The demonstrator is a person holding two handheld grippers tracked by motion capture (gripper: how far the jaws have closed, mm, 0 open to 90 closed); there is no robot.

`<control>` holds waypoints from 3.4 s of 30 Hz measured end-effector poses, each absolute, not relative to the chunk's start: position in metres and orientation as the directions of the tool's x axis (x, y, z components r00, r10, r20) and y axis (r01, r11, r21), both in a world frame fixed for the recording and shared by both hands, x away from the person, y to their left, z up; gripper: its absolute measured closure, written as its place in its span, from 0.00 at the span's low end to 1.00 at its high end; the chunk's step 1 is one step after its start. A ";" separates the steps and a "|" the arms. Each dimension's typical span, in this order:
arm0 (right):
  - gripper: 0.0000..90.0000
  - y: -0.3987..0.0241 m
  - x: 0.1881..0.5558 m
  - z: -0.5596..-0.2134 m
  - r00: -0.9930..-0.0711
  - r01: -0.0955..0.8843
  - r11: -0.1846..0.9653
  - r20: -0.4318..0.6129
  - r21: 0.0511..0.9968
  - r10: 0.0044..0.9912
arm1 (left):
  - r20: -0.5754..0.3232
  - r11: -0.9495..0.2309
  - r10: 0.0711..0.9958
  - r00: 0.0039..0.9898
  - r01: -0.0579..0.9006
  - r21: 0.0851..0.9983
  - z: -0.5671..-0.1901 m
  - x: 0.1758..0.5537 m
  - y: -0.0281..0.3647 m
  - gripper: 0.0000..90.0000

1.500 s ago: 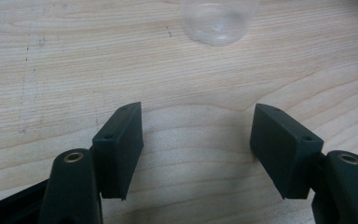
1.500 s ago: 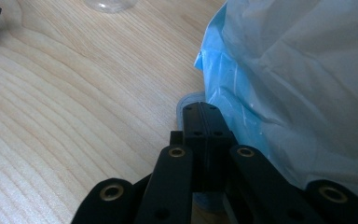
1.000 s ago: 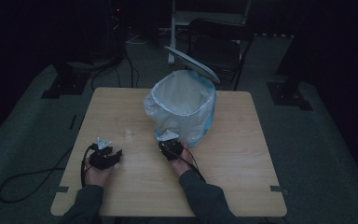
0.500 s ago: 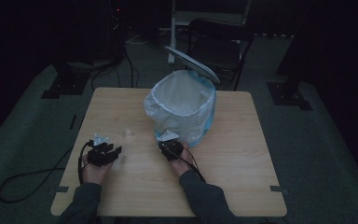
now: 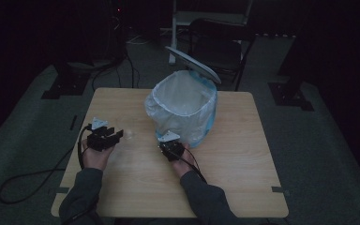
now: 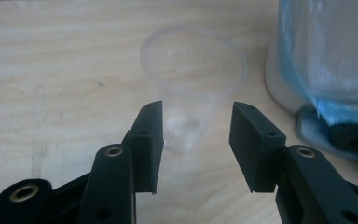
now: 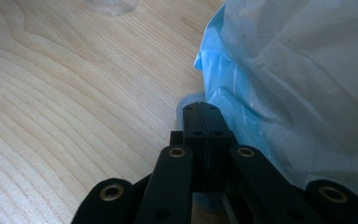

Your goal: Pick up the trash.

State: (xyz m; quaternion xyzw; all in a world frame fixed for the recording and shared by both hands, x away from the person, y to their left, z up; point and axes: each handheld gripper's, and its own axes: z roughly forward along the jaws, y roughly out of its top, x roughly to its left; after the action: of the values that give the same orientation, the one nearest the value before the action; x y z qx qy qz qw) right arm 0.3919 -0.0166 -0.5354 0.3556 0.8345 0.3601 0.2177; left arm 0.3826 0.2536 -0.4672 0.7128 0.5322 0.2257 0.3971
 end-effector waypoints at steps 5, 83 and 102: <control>1.00 -0.017 0.392 -0.536 -0.655 0.427 0.493 -0.116 0.758 0.747 | -0.117 -0.087 0.941 0.317 0.562 0.823 -0.456 0.387 0.255 0.61; 1.00 -0.017 0.390 -0.536 -0.651 0.428 0.488 -0.115 0.760 0.750 | -0.149 -0.118 0.932 0.332 0.663 0.739 -0.484 0.393 0.255 0.96; 1.00 -0.017 0.391 -0.536 -0.653 0.427 0.491 -0.117 0.760 0.749 | -0.129 -0.142 0.919 0.374 0.616 0.775 -0.497 0.367 0.255 0.97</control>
State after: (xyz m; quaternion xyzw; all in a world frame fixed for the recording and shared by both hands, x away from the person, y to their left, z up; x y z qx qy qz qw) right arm 0.3907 -0.0167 -0.5364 0.3524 0.8341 0.3614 0.2226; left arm 0.3672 0.2553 -0.4967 0.7305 0.5252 0.1933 0.3914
